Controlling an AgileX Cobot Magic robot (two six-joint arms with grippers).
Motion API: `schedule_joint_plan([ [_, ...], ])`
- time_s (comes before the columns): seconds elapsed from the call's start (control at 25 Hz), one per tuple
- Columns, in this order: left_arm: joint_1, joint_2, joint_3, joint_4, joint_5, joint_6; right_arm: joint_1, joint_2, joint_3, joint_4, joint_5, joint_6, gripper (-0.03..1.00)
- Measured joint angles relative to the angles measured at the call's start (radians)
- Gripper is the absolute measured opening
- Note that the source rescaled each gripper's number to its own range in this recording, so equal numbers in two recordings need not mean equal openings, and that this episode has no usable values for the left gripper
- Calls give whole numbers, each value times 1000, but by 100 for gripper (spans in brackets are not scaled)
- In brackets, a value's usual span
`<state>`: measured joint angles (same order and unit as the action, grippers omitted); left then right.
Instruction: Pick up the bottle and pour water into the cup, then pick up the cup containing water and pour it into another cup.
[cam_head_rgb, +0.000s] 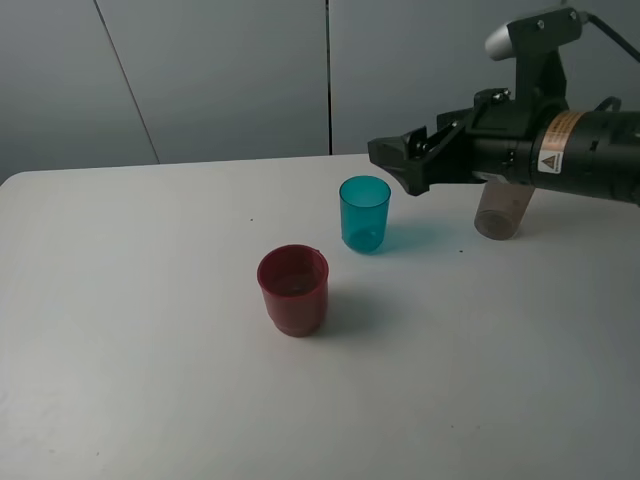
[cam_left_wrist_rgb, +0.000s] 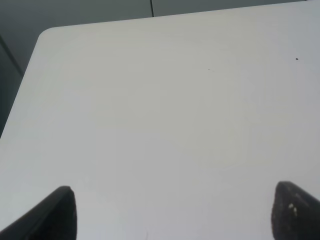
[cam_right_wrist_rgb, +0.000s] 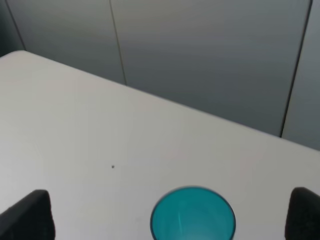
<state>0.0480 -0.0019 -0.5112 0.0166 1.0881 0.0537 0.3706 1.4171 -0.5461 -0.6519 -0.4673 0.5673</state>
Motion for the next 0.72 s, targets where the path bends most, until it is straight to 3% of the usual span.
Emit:
schedule_joint_plan([
  [0.2, 0, 0, 0, 0, 0, 2, 0, -118, 30, -61, 132, 101, 99],
  [0.44, 0, 0, 0, 0, 0, 2, 0, -224, 30, 78, 261, 106, 99],
  [0.52, 0, 0, 0, 0, 0, 2, 0, -254, 30, 175, 324, 39, 99],
  [0.72, 0, 0, 0, 0, 0, 2, 0, -322, 30, 496, 440, -304, 99],
])
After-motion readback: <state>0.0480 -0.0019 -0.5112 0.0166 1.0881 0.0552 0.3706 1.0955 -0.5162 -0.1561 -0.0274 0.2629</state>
